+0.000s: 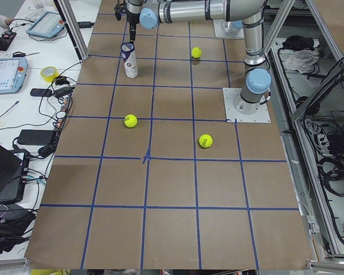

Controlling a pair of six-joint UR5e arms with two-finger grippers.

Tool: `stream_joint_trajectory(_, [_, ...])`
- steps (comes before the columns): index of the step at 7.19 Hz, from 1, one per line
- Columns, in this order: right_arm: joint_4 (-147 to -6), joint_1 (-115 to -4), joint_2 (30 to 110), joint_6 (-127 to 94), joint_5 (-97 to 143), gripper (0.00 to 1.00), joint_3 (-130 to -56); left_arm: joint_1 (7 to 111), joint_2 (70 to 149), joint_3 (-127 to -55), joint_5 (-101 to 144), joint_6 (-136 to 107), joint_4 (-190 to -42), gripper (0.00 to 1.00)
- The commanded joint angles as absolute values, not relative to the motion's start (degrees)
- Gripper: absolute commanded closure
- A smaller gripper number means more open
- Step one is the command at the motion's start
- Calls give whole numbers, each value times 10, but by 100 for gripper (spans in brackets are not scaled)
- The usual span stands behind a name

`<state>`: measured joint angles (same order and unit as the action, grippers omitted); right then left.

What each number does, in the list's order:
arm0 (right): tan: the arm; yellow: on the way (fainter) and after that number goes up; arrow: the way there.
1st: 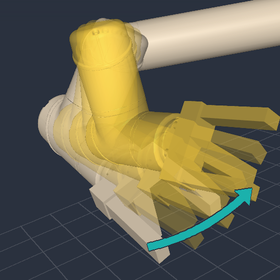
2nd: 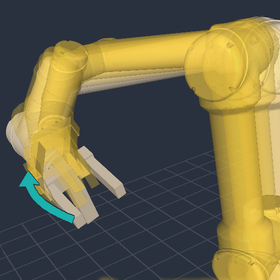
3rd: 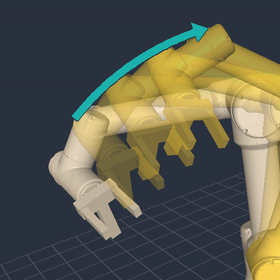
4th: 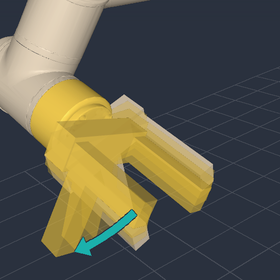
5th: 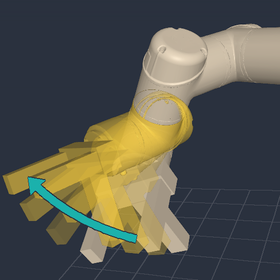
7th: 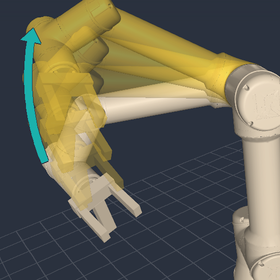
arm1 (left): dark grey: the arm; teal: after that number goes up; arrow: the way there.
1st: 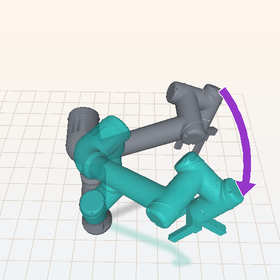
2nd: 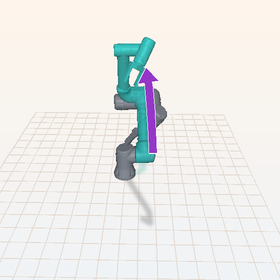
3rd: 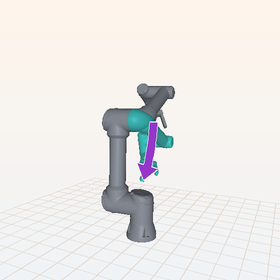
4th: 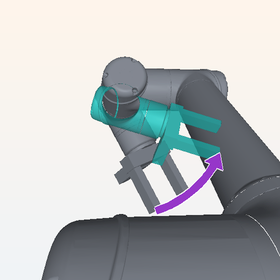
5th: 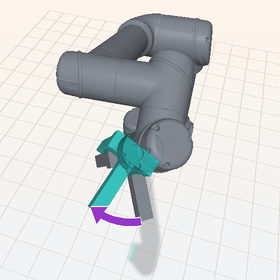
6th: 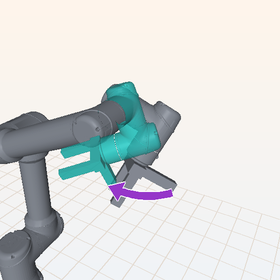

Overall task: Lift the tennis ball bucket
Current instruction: 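Rotate the tube upright with the left gripper and set it on its base, then open the left gripper and raise it away from the upright tube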

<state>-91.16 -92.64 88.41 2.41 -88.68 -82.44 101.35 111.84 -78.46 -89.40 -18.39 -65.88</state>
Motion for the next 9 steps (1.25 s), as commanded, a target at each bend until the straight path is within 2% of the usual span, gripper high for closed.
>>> stream_joint_trajectory(1, [-912,-926,883,24,-887,0,-824,1004,1066,-752,-896,-157,-762,0])
stream_joint_trajectory(4, [-912,-926,883,24,-887,0,-824,919,986,-780,-908,-34,-883,0])
stream_joint_trajectory(6, [-912,-926,883,24,-887,0,-824,885,941,-822,-906,-20,-903,0])
stream_joint_trajectory(9, [-912,-925,883,24,-887,0,-824,868,919,-847,-902,17,-901,0])
